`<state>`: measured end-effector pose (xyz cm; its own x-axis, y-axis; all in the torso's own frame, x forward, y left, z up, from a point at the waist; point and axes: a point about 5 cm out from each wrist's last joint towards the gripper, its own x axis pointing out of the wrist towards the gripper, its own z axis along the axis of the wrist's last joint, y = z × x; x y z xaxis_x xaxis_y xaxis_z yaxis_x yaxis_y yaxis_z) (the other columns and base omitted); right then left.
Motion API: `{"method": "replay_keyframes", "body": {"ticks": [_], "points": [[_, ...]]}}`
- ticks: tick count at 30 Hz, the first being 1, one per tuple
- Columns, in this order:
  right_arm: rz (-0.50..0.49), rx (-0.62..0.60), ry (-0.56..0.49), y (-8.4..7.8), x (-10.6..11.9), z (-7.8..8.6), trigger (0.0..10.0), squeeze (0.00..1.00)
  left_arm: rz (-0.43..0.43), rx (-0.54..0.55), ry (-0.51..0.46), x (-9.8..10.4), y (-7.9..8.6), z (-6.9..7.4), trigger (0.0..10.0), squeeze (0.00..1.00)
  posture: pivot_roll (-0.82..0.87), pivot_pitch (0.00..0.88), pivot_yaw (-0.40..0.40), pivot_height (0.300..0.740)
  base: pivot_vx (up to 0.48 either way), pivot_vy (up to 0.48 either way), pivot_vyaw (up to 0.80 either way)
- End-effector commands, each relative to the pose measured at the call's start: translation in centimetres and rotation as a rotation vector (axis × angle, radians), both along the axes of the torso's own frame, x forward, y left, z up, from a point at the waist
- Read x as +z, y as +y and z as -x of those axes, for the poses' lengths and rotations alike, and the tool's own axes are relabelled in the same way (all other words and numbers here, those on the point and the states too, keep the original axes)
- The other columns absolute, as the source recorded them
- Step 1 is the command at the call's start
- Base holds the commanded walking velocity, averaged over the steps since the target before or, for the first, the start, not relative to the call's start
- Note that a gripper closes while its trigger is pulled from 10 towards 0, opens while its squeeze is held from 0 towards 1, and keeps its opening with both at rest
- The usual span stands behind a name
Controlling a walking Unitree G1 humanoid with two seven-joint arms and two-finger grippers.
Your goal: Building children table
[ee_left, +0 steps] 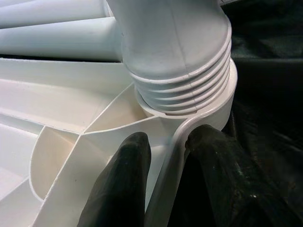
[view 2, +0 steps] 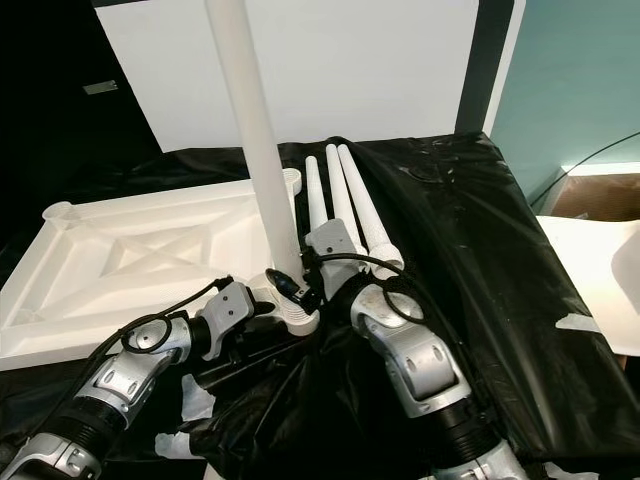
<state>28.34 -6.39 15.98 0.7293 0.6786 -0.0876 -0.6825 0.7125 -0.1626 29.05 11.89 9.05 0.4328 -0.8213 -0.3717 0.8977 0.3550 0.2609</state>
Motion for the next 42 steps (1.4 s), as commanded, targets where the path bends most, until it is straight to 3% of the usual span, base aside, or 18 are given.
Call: {"method": "replay_keyframes", "body": {"ticks": [1,13,14,15,17,18,19,25,29,31,36,39,40,41,42], "points": [[0.085,-0.127,0.071,-1.5,-3.8,-0.2,10.0,0.00,-0.004,-0.034,0.032,-0.8,-0.6,0.7,10.0,0.00,0.04,0.000,0.077,0.740,0.000,0.000,0.00],[0.006,-0.206,-0.019,-2.3,-5.9,0.6,10.0,0.00,-0.001,-0.017,0.030,-0.9,-0.3,0.7,10.0,0.00,0.05,0.000,0.079,0.740,0.000,0.000,0.00],[-0.002,-0.203,-0.030,-2.1,-5.8,0.6,10.0,0.85,-0.001,-0.015,0.031,-0.9,-0.2,0.7,10.0,0.00,0.05,0.000,0.078,0.740,0.000,0.000,0.00],[-0.007,-0.189,-0.042,-1.9,-5.6,0.6,10.0,1.00,-0.002,-0.014,0.031,-0.9,-0.1,0.7,10.0,0.00,0.05,0.000,0.078,0.740,0.000,0.000,0.00],[-0.006,-0.172,-0.056,-1.7,-5.4,0.6,10.0,1.00,-0.002,-0.012,0.032,-1.0,-0.1,0.7,10.0,0.00,0.05,0.000,0.077,0.740,0.000,0.000,0.00],[-0.002,-0.143,-0.075,-1.6,-5.1,0.6,10.0,0.69,-0.002,-0.011,0.032,-1.0,-0.1,0.7,10.0,0.00,0.05,0.000,0.073,0.740,0.000,0.000,0.00],[-0.001,-0.112,-0.092,-1.5,-4.8,0.6,10.0,0.00,-0.002,-0.009,0.032,-1.0,-0.1,0.7,10.0,0.00,0.05,0.000,0.073,0.740,0.000,0.000,0.00],[0.039,-0.002,-0.210,-2.4,-3.3,0.0,10.0,0.00,0.004,-0.004,0.028,-1.0,-0.3,0.6,10.0,0.00,0.04,0.000,0.066,0.740,0.000,0.000,0.00],[0.048,0.026,-0.234,-2.9,-2.9,-0.3,10.0,0.00,0.006,-0.005,0.028,-1.0,-0.4,0.6,10.0,0.00,0.04,0.000,0.066,0.740,0.000,0.000,0.00],[0.063,0.066,-0.270,-4.0,-2.2,-1.2,10.0,0.00,0.008,-0.008,0.028,-1.1,-0.5,0.6,10.0,0.00,0.03,0.000,0.067,0.740,0.000,0.000,0.00],[0.125,0.210,-0.208,-5.3,-2.4,-2.6,10.0,0.00,0.007,-0.017,0.025,-1.1,-0.7,0.5,10.0,0.00,0.03,0.000,0.069,0.740,0.000,0.000,0.00],[0.134,0.237,-0.194,-5.3,-2.5,-2.8,10.0,0.00,0.007,-0.017,0.024,-1.1,-0.7,0.5,10.0,0.00,0.03,0.000,0.069,0.740,0.000,0.000,0.00],[0.133,0.258,-0.170,-5.3,-2.7,-2.9,3.2,0.00,0.006,-0.017,0.023,-1.1,-0.7,0.5,10.0,0.00,0.04,0.000,0.068,0.740,0.000,0.000,0.00],[0.133,0.258,-0.170,-5.3,-2.7,-2.9,3.2,0.00,0.006,-0.017,0.023,-1.1,-0.7,0.5,10.0,0.00,0.04,0.000,0.068,0.740,0.000,0.000,0.00],[0.141,0.291,-0.134,-5.5,-3.0,-3.2,0.0,0.00,0.004,-0.014,0.020,-1.1,-0.6,0.5,10.0,0.00,0.05,0.000,0.068,0.740,0.000,0.000,0.00]]}}
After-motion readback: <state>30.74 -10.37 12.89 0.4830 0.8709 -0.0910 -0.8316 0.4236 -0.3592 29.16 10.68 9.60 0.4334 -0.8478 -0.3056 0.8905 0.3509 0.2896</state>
